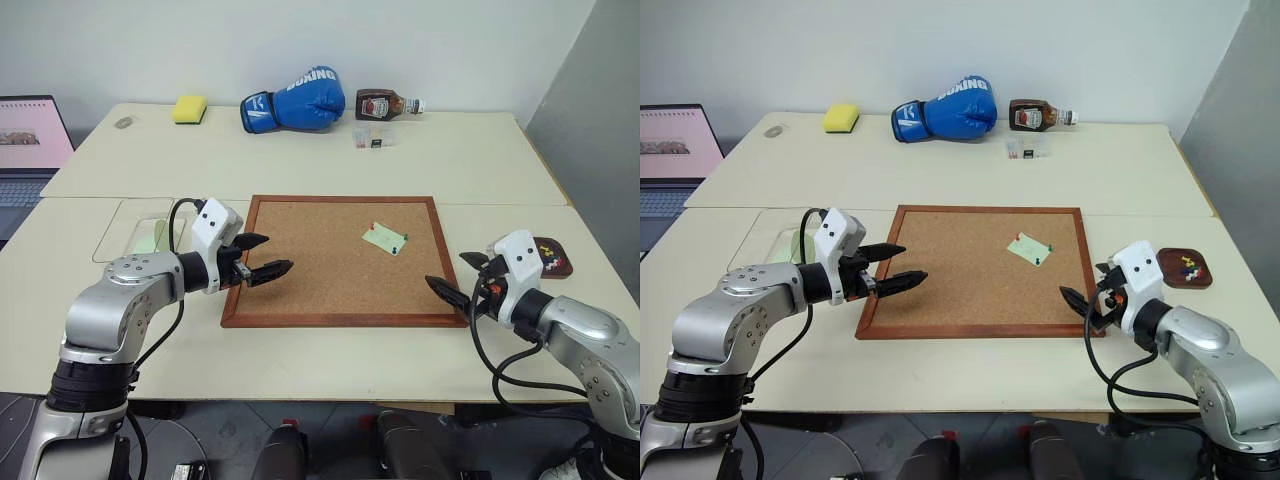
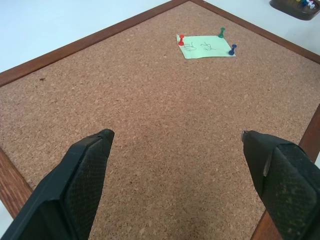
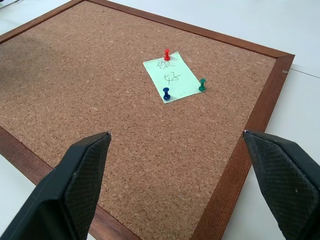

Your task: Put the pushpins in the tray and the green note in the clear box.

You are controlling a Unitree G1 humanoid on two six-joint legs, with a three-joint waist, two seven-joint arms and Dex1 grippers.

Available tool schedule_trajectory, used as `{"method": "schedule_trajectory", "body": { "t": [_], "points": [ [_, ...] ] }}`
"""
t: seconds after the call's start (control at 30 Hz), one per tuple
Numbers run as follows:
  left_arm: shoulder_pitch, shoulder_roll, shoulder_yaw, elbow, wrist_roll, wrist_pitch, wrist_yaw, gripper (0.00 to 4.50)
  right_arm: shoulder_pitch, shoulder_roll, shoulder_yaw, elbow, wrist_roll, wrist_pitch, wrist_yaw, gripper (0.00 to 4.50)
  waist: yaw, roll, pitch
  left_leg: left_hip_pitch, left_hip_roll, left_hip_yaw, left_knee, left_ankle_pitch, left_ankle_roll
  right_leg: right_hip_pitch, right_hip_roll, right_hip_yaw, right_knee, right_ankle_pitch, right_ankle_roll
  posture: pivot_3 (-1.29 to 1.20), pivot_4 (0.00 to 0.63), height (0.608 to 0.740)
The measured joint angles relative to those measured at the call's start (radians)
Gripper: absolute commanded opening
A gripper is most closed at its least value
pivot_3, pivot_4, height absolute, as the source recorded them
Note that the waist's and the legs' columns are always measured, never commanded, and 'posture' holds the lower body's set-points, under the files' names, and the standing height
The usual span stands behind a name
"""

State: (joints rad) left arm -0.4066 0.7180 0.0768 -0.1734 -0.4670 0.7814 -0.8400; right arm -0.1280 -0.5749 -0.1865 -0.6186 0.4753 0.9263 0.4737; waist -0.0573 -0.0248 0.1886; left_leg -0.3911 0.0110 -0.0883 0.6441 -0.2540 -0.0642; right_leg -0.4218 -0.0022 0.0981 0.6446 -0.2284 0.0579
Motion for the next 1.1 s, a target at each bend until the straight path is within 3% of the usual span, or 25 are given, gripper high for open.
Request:
{"method": "schedule_trajectory", "body": {
  "t": [0.1,0.2,0.67,0.9,1.1],
  "points": [
    [0.000,-0.001,0.000,0.007,-0.004,0.000,0.000,4.35,0.000,0.000,0.000,0.006,0.000,0.000,0.000,4.50,0.000,0.000,0.000,0.000,0.000,0.000,0.000,0.000,0.000,0.000,0.000,0.000,0.000,0.000,0.000,0.00,0.150,0.740],
    [-0.007,-0.015,0.001,0.015,-0.022,0.002,-0.001,3.95,0.000,0.000,0.000,0.011,0.000,-0.001,0.000,4.50,0.000,0.000,0.000,0.000,0.000,0.000,0.000,0.000,0.000,0.000,0.000,0.000,0.000,0.000,0.000,0.00,0.150,0.740],
    [-0.048,-0.080,0.000,0.023,-0.043,-0.011,0.006,1.32,-0.024,0.007,0.031,0.051,-0.032,-0.042,-0.043,4.50,0.000,0.000,0.000,0.000,0.000,0.000,0.001,0.000,0.000,0.000,0.000,0.000,0.000,0.002,0.004,0.00,0.150,0.740],
    [-0.104,-0.215,-0.091,0.157,0.044,-0.154,0.047,0.05,-0.160,0.102,0.153,0.233,-0.150,-0.145,-0.117,4.50,-0.001,0.000,0.000,0.001,0.000,0.001,0.001,0.000,0.000,0.001,0.000,0.001,0.001,0.003,0.005,0.00,0.150,0.740],
    [-0.144,-0.300,-0.167,0.304,0.148,-0.297,0.070,0.05,-0.245,0.180,0.256,0.408,-0.240,-0.262,-0.130,4.50,0.000,0.000,0.000,0.000,-0.001,0.001,0.001,0.000,0.000,0.000,0.000,0.001,0.001,0.004,0.006,0.00,0.150,0.740]
  ]
}}
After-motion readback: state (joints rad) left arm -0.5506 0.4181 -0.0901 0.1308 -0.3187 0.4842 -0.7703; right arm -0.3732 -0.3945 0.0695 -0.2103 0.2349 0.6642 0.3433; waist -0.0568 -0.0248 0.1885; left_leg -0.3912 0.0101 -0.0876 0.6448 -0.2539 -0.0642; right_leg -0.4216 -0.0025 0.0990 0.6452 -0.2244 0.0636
